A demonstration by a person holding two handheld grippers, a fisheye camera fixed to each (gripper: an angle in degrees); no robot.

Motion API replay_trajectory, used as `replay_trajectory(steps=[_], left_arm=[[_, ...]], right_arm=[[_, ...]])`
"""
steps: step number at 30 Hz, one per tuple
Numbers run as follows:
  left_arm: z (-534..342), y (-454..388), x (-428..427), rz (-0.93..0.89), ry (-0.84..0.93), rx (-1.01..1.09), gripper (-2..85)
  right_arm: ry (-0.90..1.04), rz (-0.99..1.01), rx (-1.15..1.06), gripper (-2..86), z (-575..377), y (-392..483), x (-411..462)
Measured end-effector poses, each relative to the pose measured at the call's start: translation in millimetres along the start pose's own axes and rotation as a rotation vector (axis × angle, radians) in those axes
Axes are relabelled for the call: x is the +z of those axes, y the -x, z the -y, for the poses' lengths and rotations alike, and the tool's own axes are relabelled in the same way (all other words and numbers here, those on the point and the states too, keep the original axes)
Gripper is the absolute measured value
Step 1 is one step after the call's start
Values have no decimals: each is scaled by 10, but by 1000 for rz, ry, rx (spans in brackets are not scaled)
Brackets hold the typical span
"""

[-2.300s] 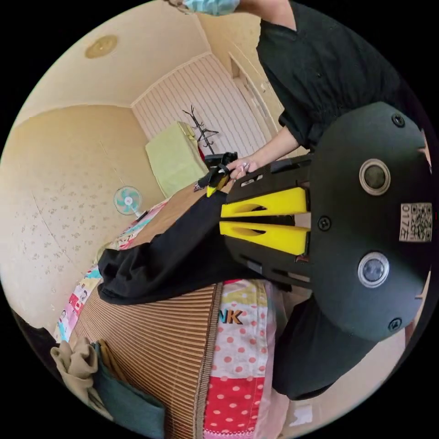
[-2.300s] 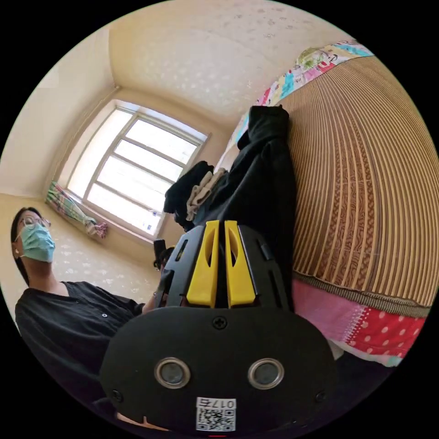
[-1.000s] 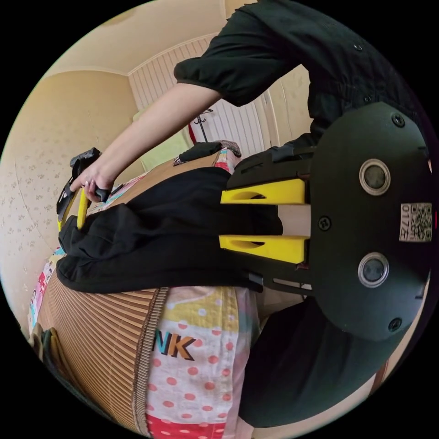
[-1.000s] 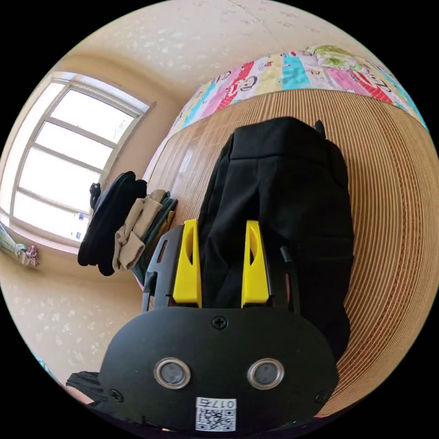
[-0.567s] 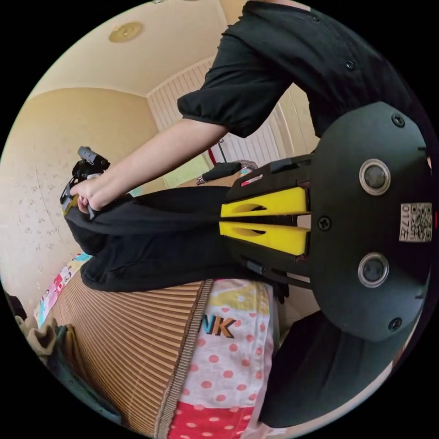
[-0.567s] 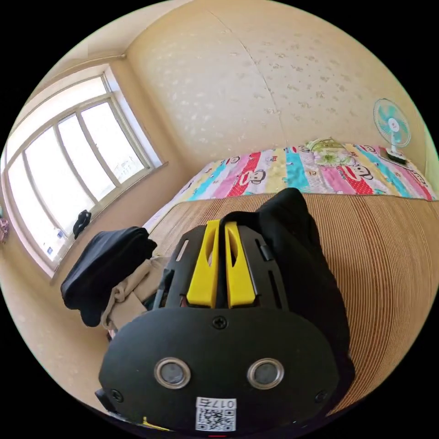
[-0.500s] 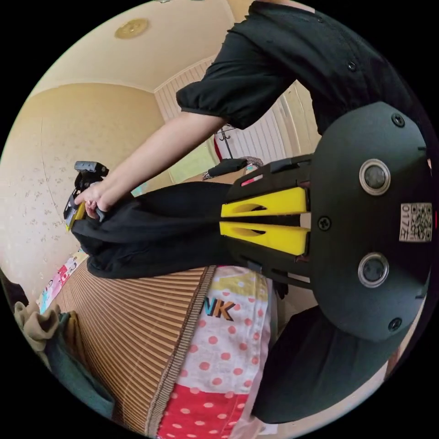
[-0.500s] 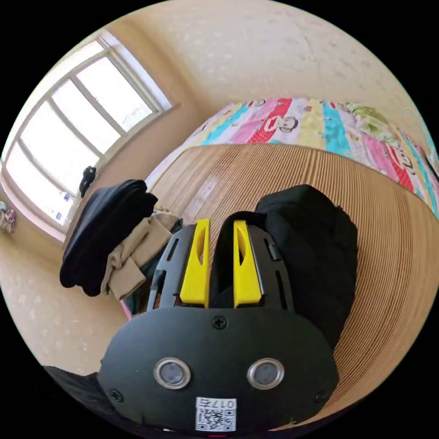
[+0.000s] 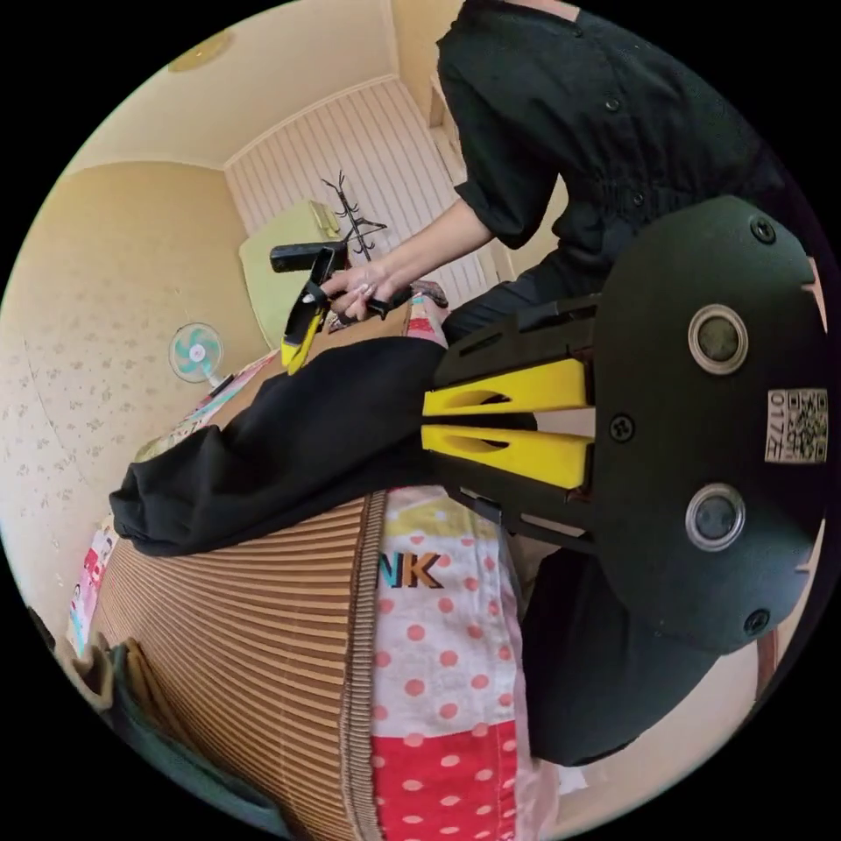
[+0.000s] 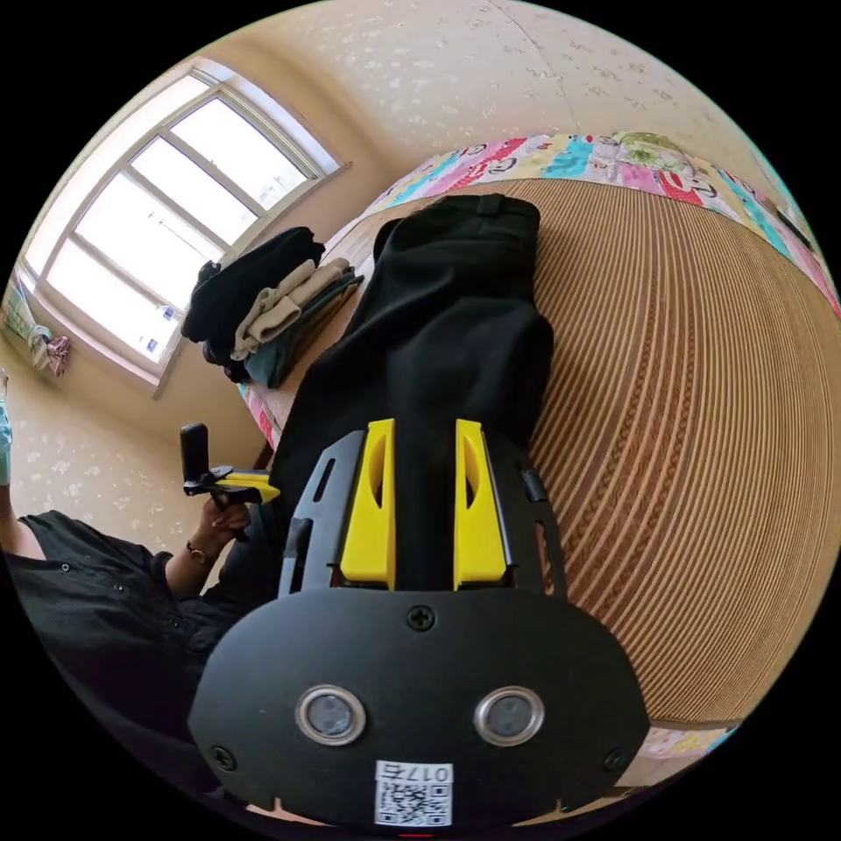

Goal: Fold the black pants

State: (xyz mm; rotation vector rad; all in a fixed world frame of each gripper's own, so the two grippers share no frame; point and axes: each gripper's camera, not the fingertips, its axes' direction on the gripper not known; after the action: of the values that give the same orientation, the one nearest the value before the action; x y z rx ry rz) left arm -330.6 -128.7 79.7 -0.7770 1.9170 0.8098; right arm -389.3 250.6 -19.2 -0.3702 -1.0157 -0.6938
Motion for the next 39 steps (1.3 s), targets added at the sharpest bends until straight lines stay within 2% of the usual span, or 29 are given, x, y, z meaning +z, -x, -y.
replay_trajectory(steps=[3, 5, 8, 12, 15, 17, 20, 22, 24, 26, 33, 37, 39], left_arm=[[-116, 42, 42, 89, -3, -55, 42], [-165, 61, 75, 135, -21, -108, 95], [-220, 25, 117, 145, -98, -129, 112], [-119, -90, 374, 170, -48, -115, 134], [-94, -190, 500, 233, -17, -74, 129], [-109, -187, 541, 210, -21, -88, 126], [-179, -166, 652, 142, -42, -125, 125], [-228, -200, 700, 159, -64, -122, 124], [-244, -267, 768, 169, -40, -76, 124], [-226, -294, 797, 159, 2, -39, 125], [-237, -224, 910, 87, 53, -54, 134], [-289, -135, 959, 90, 54, -102, 92], [-384, -50, 977, 51, 43, -145, 56]], right_arm=[[-16, 84, 97, 116, -730, -223, -157], [-83, 154, 174, 121, -1193, -389, -222], [-115, 216, 216, 122, -1505, -494, -122], [-148, 186, 183, 125, -1645, -469, -150], [-132, 129, 152, 124, -1780, -464, -180], [-97, 68, 107, 121, -1890, -466, -153], [-72, 118, 61, 139, -1952, -490, -61], [-78, 130, 66, 140, -1990, -564, -62], [-101, 215, 103, 139, -2071, -729, -104], [-141, 407, 156, 143, -2244, -986, -124], [-126, 538, 130, 135, -2480, -1209, 76], [-18, 379, 115, 67, -2523, -1192, 198], [-24, 371, 109, 52, -2631, -1160, 231]])
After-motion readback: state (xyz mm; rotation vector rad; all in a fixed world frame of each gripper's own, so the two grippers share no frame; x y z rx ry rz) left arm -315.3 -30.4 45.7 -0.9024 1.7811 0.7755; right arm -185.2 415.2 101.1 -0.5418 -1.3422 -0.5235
